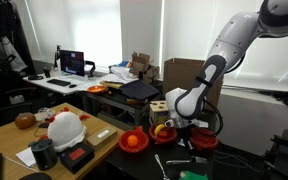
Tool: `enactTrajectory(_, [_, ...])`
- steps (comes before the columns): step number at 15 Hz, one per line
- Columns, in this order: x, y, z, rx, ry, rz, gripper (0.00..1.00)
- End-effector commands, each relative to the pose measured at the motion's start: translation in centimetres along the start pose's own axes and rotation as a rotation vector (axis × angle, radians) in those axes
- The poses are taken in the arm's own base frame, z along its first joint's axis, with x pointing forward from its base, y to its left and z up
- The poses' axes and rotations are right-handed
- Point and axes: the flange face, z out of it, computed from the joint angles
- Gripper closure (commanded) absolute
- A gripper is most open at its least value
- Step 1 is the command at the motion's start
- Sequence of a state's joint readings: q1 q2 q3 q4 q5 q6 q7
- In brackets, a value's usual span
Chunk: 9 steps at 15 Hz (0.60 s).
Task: Remove the fork from the bowl
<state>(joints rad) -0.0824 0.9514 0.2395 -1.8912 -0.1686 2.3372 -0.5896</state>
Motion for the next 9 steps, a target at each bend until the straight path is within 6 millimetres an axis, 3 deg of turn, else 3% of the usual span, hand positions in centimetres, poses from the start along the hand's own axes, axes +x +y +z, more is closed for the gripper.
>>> enactTrajectory(1, [-0.2, -0.4, -0.8, -0.012, 0.039, -0.013, 0.98])
enactTrajectory(2, [-0.2, -0.3, -0.8, -0.021, 0.043, -0.010, 0.98])
enactTrajectory(3, [-0.2, -0.1, -0.9, -0.030, 0.047, -0.011, 0.70])
enactTrajectory(5, [-0.2, 0.3, -1.2, -0.049, 0.061, -0.013, 0.61])
enactTrajectory(9, [-0.2, 1.0, -2.0, -0.078, 0.103, 0.001, 0.32])
